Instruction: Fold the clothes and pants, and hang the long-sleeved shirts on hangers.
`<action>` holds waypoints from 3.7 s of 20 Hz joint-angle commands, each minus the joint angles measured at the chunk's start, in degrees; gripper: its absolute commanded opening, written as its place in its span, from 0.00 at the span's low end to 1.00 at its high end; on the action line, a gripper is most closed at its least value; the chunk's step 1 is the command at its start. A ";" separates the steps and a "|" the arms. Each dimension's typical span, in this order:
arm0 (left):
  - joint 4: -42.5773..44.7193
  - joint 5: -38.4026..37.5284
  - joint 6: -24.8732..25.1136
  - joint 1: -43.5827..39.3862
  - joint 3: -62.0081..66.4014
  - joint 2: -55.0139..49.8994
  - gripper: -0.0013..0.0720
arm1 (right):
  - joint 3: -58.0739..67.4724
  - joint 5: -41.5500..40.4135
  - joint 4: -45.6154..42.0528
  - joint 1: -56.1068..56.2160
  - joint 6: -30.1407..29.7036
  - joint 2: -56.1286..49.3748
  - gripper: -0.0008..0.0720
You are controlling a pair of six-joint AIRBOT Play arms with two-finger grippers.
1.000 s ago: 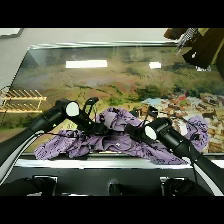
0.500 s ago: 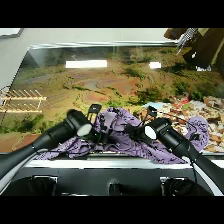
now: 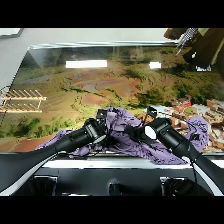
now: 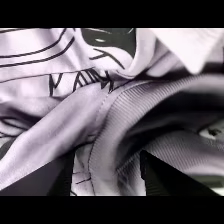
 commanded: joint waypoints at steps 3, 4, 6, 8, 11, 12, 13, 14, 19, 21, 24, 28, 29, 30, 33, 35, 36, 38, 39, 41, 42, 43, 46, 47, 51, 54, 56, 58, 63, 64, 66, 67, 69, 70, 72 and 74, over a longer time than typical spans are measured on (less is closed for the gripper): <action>-0.48 0.26 4.76 1.03 0.55 -1.22 0.05 | 0.04 0.92 1.36 -0.02 -0.85 0.02 0.08; -0.70 -1.38 8.22 1.68 1.53 -0.90 0.05 | 0.26 2.08 2.51 -0.04 -0.83 0.28 0.08; -0.66 -6.01 14.25 3.61 4.81 0.44 0.05 | 2.64 5.84 2.40 -0.09 -2.32 1.40 0.08; -0.66 -10.38 19.93 6.23 9.97 2.51 0.05 | 6.93 11.30 -0.76 -0.09 -4.00 3.02 0.08; -0.63 -16.15 27.91 10.29 20.65 5.07 0.05 | 16.90 21.99 -6.01 -0.09 -6.88 3.82 0.08; -0.66 -17.79 30.05 11.50 24.98 5.44 0.05 | 21.00 23.93 -6.93 -0.09 -7.52 3.82 0.08; -0.63 -19.17 31.74 12.48 29.18 5.46 0.05 | 25.40 24.94 -7.67 -0.09 -7.69 3.80 0.08; -0.66 -20.09 33.09 13.33 33.46 5.44 0.05 | 29.49 25.51 -8.33 -0.09 -7.63 3.72 0.08; -0.57 -20.44 37.68 14.67 49.42 5.44 0.05 | 52.15 27.74 -13.27 -0.09 -10.01 -0.17 0.08; -0.57 -20.44 37.90 14.67 52.17 5.84 0.05 | 60.89 29.00 -14.29 -0.09 -12.41 -3.04 0.08; -0.57 -20.41 37.64 14.64 52.35 8.07 0.05 | 71.60 30.16 -14.95 -0.09 -13.66 -5.97 0.08; -0.61 -18.93 34.03 14.64 52.35 13.05 0.05 | 73.68 32.13 -13.16 -0.07 -14.21 -4.24 0.08; -0.63 -18.91 33.03 14.64 52.35 14.32 0.05 | 73.68 33.16 -12.07 -0.07 -14.32 -3.54 0.08; -0.66 -18.93 32.26 14.58 52.35 15.30 0.05 | 73.68 34.23 -11.17 -0.07 -14.29 -2.84 0.08; -2.73 -19.87 29.70 14.58 52.19 16.28 0.05 | 73.68 40.22 -10.47 -0.07 -14.03 -1.77 0.08; -3.34 -22.36 27.39 14.58 49.81 16.04 0.05 | 73.59 46.21 -10.99 -0.07 -14.40 -2.14 0.08; -3.39 -23.69 26.03 14.58 47.76 15.89 0.05 | 72.81 47.56 -11.41 -0.07 -15.54 -2.38 0.08; -4.44 -25.09 24.33 14.58 42.71 15.43 0.05 | 68.00 47.56 -11.41 -0.07 -16.37 -2.38 0.08; -5.27 -24.85 24.35 14.58 39.89 15.08 0.05 | 64.35 47.56 -11.41 -0.07 -17.07 -2.38 0.08; -5.97 -23.45 24.92 14.60 34.27 14.16 0.05 | 55.08 47.34 -11.98 -0.07 -17.88 -2.38 0.08; -6.58 -21.70 25.03 14.60 31.06 13.84 0.05 | 51.15 46.82 -12.63 -0.02 -17.97 -2.38 0.08; -7.98 -19.54 25.03 14.71 28.11 13.53 0.05 | 46.95 45.29 -12.63 -0.02 -17.97 -2.36 0.08; -14.25 -13.11 25.03 15.98 20.35 11.87 0.05 | 37.40 37.88 -12.57 -0.02 -16.96 -2.36 0.08; -15.10 -10.73 25.46 16.35 18.40 11.13 0.05 | 34.95 35.52 -13.31 -0.02 -15.80 -2.38 0.08; -15.21 -6.47 26.53 18.10 16.11 7.54 0.05 | 26.86 26.29 -13.16 -0.02 -10.12 -2.38 0.08; -15.23 -6.01 28.52 19.56 16.11 5.81 0.05 | 23.91 21.59 -11.19 -0.02 -8.63 -2.78 0.08; -15.26 -5.62 28.92 20.44 16.11 5.31 0.05 | 23.43 19.96 -10.23 -0.02 -8.61 -3.78 0.08; -15.26 -5.57 29.00 21.05 16.11 4.98 0.05 | 23.37 17.73 -9.92 -0.02 -7.50 -4.68 0.08; -15.26 -6.73 29.55 21.97 16.13 4.98 0.05 | 23.34 11.52 -5.81 -0.02 -5.64 -6.45 0.08; -15.23 -7.37 29.57 22.14 16.15 5.01 0.05 | 23.34 10.86 -4.90 -0.02 -5.64 -6.49 0.08; -15.23 -7.93 29.99 22.51 16.15 5.16 0.05 | 23.34 10.69 -4.35 -0.02 -5.64 -6.49 0.08; -15.23 -8.00 29.99 22.77 16.15 5.18 0.05 | 23.34 11.02 -4.35 -0.02 -5.66 -6.49 0.08; -15.26 -8.46 29.99 23.21 16.15 5.16 0.05 | 23.34 12.57 -4.37 -0.02 -5.77 -6.49 0.08; -15.21 -9.42 30.01 23.37 16.15 5.18 0.05 | 23.34 13.35 -4.37 -0.02 -5.86 -6.49 0.08; -15.17 -11.52 30.58 23.96 16.13 5.29 0.05 | 23.34 13.66 -3.37 0.00 -5.84 -6.49 0.08; -15.04 -12.57 30.86 25.11 16.02 5.81 0.05 | 23.32 12.00 -3.19 1.33 -5.51 -6.49 0.08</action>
